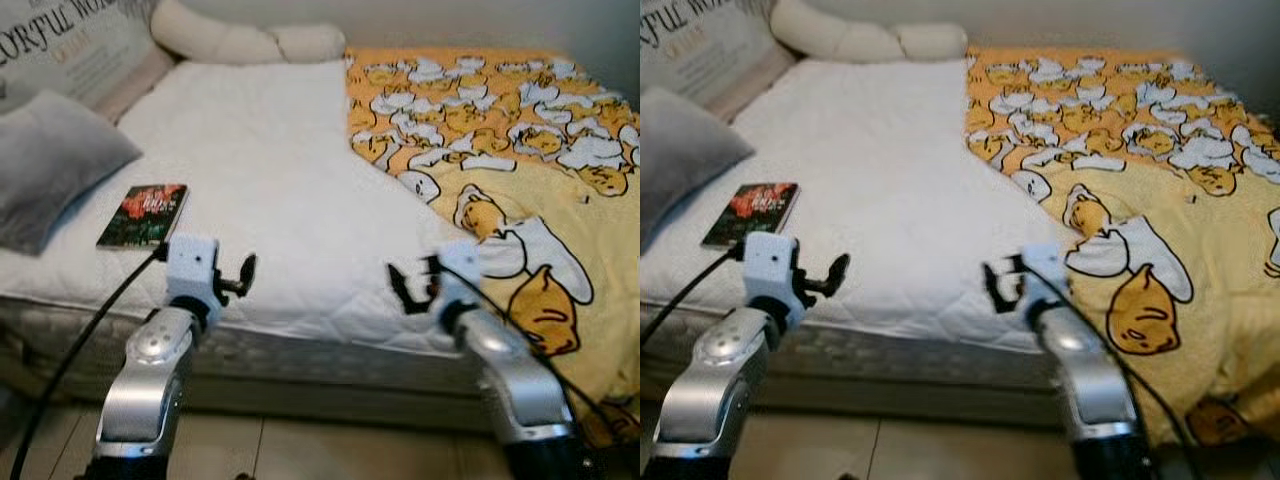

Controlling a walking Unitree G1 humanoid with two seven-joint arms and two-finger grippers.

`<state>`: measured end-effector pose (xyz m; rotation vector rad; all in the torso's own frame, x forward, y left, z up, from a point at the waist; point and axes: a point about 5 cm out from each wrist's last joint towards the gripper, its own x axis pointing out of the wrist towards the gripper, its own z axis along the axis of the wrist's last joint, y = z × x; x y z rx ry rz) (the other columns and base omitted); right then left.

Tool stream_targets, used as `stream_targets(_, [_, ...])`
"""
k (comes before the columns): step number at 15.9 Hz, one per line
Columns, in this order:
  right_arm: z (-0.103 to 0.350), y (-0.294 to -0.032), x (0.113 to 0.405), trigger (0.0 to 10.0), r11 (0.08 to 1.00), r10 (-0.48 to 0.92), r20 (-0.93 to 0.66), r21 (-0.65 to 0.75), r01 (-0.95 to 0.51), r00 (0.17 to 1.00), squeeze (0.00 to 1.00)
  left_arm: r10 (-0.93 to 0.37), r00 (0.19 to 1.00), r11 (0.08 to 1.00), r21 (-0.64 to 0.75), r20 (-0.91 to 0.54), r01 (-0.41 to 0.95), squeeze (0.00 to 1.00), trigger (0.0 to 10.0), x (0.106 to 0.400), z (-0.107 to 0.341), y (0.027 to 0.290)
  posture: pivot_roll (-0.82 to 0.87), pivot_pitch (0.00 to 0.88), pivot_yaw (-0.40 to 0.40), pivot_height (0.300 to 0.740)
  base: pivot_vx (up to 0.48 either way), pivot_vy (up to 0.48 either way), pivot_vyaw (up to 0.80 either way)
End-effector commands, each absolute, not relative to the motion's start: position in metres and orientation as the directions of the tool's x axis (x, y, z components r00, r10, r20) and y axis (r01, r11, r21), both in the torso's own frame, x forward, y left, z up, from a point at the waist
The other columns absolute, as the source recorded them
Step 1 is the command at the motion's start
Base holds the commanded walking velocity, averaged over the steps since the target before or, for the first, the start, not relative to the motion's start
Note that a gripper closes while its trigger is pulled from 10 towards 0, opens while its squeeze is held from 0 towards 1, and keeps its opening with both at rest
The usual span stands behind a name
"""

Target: Clean up the room

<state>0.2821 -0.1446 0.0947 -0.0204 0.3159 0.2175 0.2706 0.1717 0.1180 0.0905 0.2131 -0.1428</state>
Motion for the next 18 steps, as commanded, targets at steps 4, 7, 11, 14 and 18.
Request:
stream_targets(4, [0.0999, -0.1342, 0.2856, 10.0, 0.971, 0.235, -0.285, 0.033, -0.235, 0.929, 0.00, -0.145, 0.968, 0.986, 0.056, -0.205, 0.160, 0.23, 10.0, 0.2725, 0.1198, 0.1746, -0.10, 0.000, 0.026, 0.740, 0.000, 0.000, 0.00])
stream_targets(7, [0.0999, -0.1336, 0.2864, 10.0, 0.972, 0.233, -0.276, 0.038, -0.232, 0.932, 0.00, -0.156, 0.966, 0.984, 0.056, -0.207, 0.171, 0.23, 10.0, 0.2714, 0.1177, 0.1735, -0.09, 0.000, 0.020, 0.740, 0.255, 0.000, -0.67])
stream_targets(11, [0.1006, -0.1332, 0.2879, 10.0, 0.976, 0.207, -0.265, -0.006, -0.216, 0.942, 0.00, -0.161, 0.965, 0.983, 0.056, -0.206, 0.176, 0.23, 10.0, 0.2723, 0.1183, 0.1751, -0.09, 0.000, 0.023, 0.740, 0.277, 0.000, -0.76])
stream_targets(14, [0.1003, -0.1322, 0.2876, 10.0, 0.971, 0.227, -0.262, -0.010, -0.238, 0.938, 0.00, -0.171, 0.964, 0.980, 0.066, -0.204, 0.187, 0.23, 10.0, 0.2728, 0.1190, 0.1733, -0.09, 0.000, 0.018, 0.740, 0.276, 0.000, 0.00])
stream_targets(18, [0.1007, -0.1310, 0.2883, 10.0, 0.967, 0.239, -0.257, -0.023, -0.253, 0.936, 0.00, -0.178, 0.962, 0.978, 0.071, -0.208, 0.197, 0.22, 10.0, 0.2734, 0.1174, 0.1711, -0.09, 0.000, 0.011, 0.740, 0.277, 0.000, 0.00])
